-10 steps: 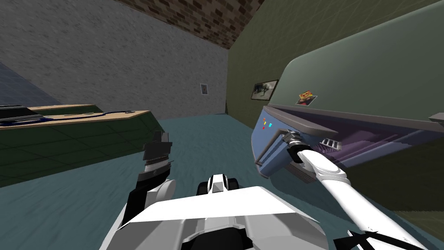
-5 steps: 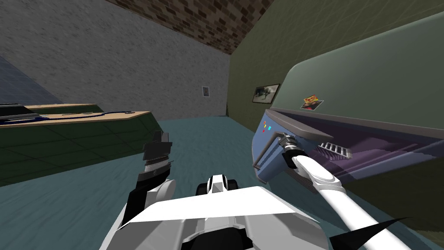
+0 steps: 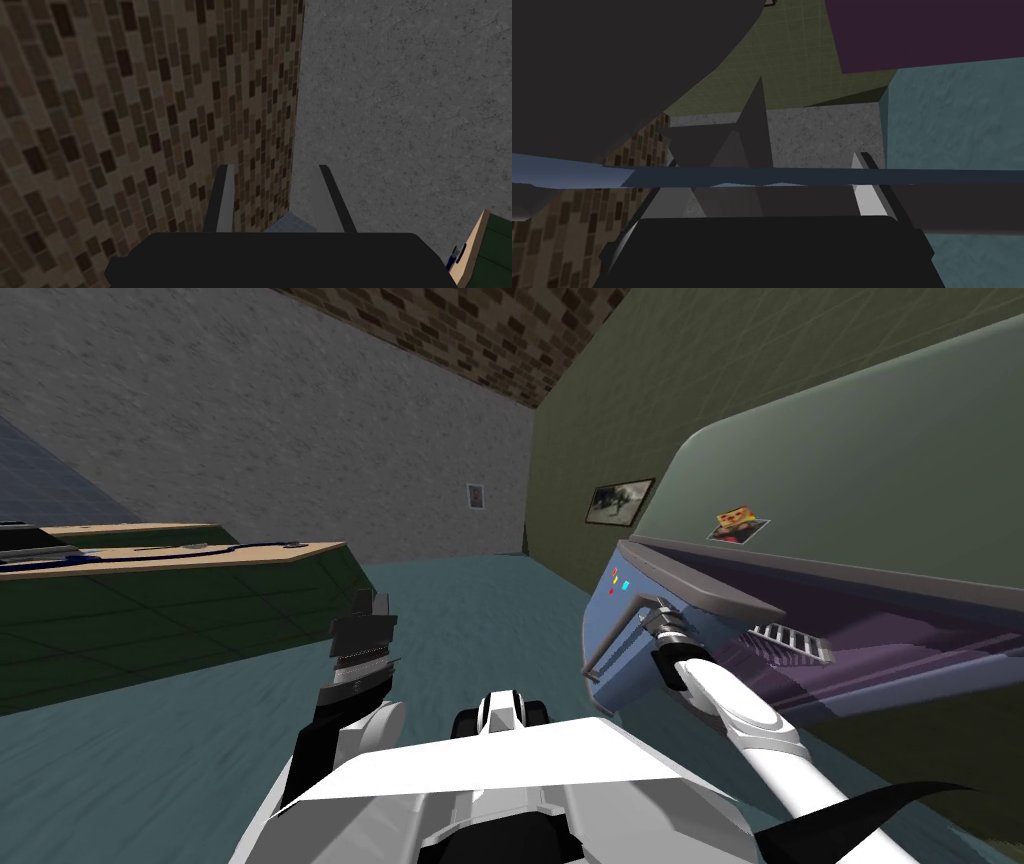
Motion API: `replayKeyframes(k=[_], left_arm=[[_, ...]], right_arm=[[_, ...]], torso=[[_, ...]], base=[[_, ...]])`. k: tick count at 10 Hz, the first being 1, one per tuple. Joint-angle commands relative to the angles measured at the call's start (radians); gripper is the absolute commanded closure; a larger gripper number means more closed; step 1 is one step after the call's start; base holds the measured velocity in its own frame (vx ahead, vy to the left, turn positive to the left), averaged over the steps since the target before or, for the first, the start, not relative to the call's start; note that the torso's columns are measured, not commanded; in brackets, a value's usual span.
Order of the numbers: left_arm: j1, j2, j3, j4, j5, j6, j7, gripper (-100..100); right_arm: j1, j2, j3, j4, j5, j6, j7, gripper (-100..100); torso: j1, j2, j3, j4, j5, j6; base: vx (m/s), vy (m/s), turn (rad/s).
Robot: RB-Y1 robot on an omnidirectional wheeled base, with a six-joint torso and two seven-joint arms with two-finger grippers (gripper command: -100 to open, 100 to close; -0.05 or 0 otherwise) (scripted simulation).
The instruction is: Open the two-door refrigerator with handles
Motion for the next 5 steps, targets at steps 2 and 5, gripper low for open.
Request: replayKeyframes(k=[2, 5], left_arm=[[0.000, 0.000, 0.000, 0.000, 0.000, 0.000, 0.000, 0], [0.000, 0.000, 0.000, 0.000, 0.000, 0.000, 0.000, 0]], right_arm=[[0.095, 0.065, 0.055, -0.099, 0.018, 0.061, 0.040, 100], [0.131, 0.120, 0.087, -0.171, 0.045, 0.117, 0.073, 100]], torso=[[0.005, -0.014, -0.008, -0.005, 0.000, -0.002], [-0.007, 0.001, 0.003, -0.003, -0.009, 0.002]], base=[[0.186, 0.015, 0.016], [0.063, 0.016, 0.028]])
